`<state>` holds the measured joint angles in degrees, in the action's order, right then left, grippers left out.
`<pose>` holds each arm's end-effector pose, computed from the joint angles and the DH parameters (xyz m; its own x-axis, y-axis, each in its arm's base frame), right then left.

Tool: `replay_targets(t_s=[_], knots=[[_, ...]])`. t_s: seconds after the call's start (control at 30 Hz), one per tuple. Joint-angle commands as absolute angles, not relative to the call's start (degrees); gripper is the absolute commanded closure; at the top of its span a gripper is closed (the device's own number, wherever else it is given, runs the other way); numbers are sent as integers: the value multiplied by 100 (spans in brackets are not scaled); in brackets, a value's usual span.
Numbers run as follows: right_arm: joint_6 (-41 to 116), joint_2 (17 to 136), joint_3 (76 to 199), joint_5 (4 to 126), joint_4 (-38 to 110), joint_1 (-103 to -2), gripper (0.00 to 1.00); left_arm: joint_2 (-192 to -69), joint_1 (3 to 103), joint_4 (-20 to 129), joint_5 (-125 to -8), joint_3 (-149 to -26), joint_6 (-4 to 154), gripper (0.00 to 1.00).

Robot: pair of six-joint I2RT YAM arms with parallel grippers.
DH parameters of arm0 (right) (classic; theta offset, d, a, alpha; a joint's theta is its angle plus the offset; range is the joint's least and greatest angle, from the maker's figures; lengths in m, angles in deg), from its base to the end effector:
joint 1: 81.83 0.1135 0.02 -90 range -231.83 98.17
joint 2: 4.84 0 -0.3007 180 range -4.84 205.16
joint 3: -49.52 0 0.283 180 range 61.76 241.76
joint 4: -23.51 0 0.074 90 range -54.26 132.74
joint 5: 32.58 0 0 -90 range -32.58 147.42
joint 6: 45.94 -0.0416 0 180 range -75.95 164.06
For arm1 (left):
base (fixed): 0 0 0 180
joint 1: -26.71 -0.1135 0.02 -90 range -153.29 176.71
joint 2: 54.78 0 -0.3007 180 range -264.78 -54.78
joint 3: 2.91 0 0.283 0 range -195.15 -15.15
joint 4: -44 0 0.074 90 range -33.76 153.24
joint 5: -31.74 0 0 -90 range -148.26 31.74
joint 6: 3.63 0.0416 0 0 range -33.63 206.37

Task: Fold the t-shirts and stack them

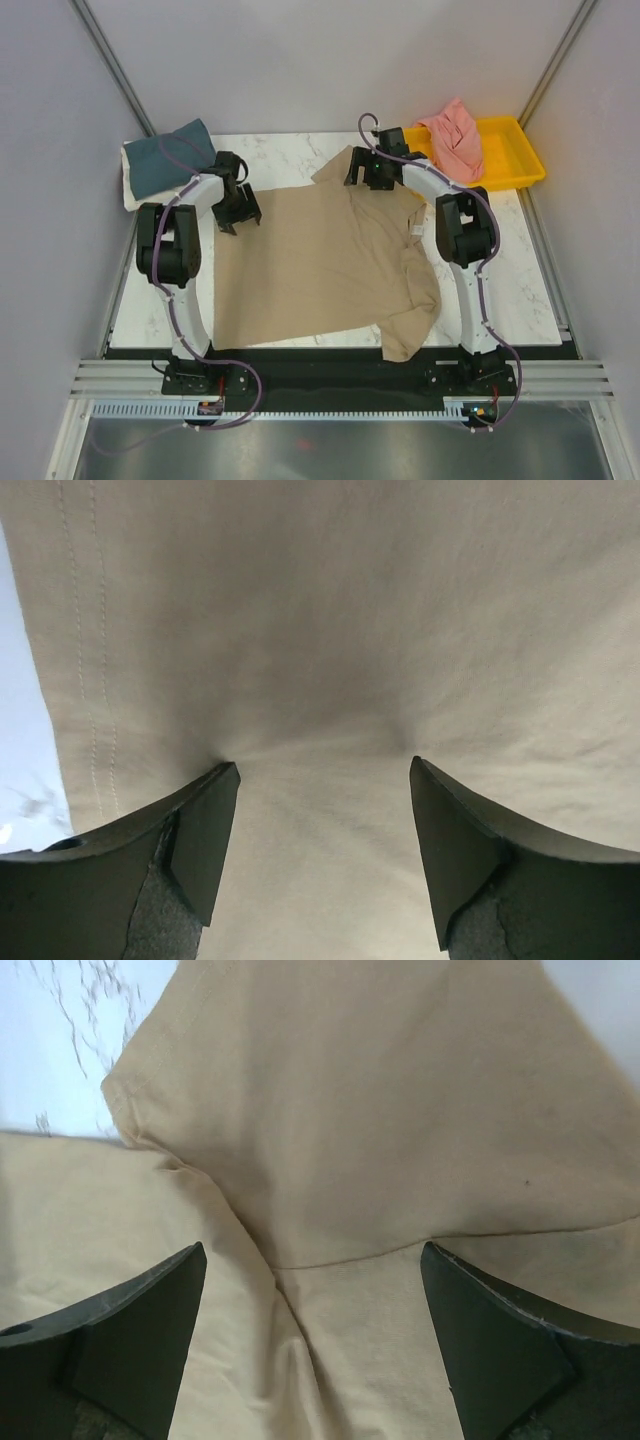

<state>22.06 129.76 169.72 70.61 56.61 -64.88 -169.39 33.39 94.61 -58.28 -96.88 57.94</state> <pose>0.5545 0.1789 0.1728 -0.8155 0.1328 -0.5634 -0.1357 0.9024 0.4091 0.4442 -0.0520 0.1777 -0.8825 -0.3760 -0.2825 -0.3454 0.9259 -0.1533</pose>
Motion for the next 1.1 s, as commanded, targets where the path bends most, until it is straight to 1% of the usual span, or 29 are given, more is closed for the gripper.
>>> replay_targets(t_s=[0.0, 0.1, 0.13, 0.17, 0.23, 0.27, 0.37, 0.43, 0.53, 0.63, 0.67, 0.73, 0.77, 0.8, 0.83, 0.87, 0.9, 0.93, 0.97, 1.0, 1.03, 1.07], knots=[[1945, 13586, 17513, 6849, 5930, -6697, 3, -17439, 2909, 9974, -4887, -10364, 6438, 23], [1752, 14104, 18224, 6911, 6009, -6829, 3, -17746, 2707, 10054, -4877, -10944, 6640, 23], [1734, 14367, 18652, 6911, 6026, -6847, 3, -17835, 2689, 10150, -4860, -11128, 6711, 23], [1708, 14491, 18883, 6841, 6122, -6891, 2, -17949, 2688, 10229, -4773, -11556, 6764, 23], [1593, 14789, 19444, 6787, 6132, -6935, 2, -18256, 2688, 10448, -4772, -11989, 6922, 23], [1550, 14869, 19587, 6883, 5993, -6970, 2, -18336, 2688, 10528, -4789, -12374, 6949, 23], [1374, 15011, 19939, 6910, 5668, -6988, 2, -18468, 2688, 10712, -4824, -12807, 6984, 23], [1338, 14889, 19835, 7208, 5404, -6979, 2, -18233, 2706, 10757, -4886, -12809, 6949, 23], [1364, 14503, 19615, 7622, 4990, -6970, 2, -17776, 2776, 10748, -4947, -12484, 6923, 22], [1382, 13914, 19089, 7859, 4683, -6970, 2, -16924, 2890, 10739, -4983, -12019, 6897, 22], [1382, 13782, 19018, 7921, 4647, -6970, 2, -16460, 2934, 10731, -4974, -11704, 6879, 22], [1382, 13351, 18790, 8070, 4673, -6970, 2, -15905, 3083, 10626, -4974, -11308, 6782, 22], [1382, 13176, 18667, 8097, 4717, -6970, 2, -15650, 3145, 10564, -5009, -10818, 6747, 21], [1408, 12983, 18509, 8123, 4717, -6970, 2, -15064, 3224, 10494, -5070, -10544, 6625, 22], [1435, 12537, 18072, 8150, 4726, -6979, 2, -14806, 3259, 10284, -5166, -10237, 6563, 22], [1461, 12263, 17781, 8106, 4735, -6962, 2, -14490, 3268, 10169, -5411, -9581, 6484, 22], [1496, 11973, 17447, 8002, 4735, -6961, 2, -13982, 3268, 10064, -5526, -9244, 6283, 22], [1514, 11352, 16678, 7905, 4735, -6953, 2, -13690, 3268, 9845, -5658, -8918, 6194, 22], [1523, 11033, 16261, 7591, 4787, -6961, 2, -13443, 3268, 9747, -5816, -8306, 6089, 22], [1497, 10681, 15831, 7379, 4883, -6953, 2, -13206, 3268, 9642, -6044, -8004, 5888, 23], [1409, 9999, 15365, 7185, 4936, -6953, 2, -12725, 3277, 9536, -6203, -7723, 5816, 23], [1382, 9627, 14395, 6983, 5024, -6944, 2, -12520, 3295, 9353, -6378, -7224, 5772, 25]])
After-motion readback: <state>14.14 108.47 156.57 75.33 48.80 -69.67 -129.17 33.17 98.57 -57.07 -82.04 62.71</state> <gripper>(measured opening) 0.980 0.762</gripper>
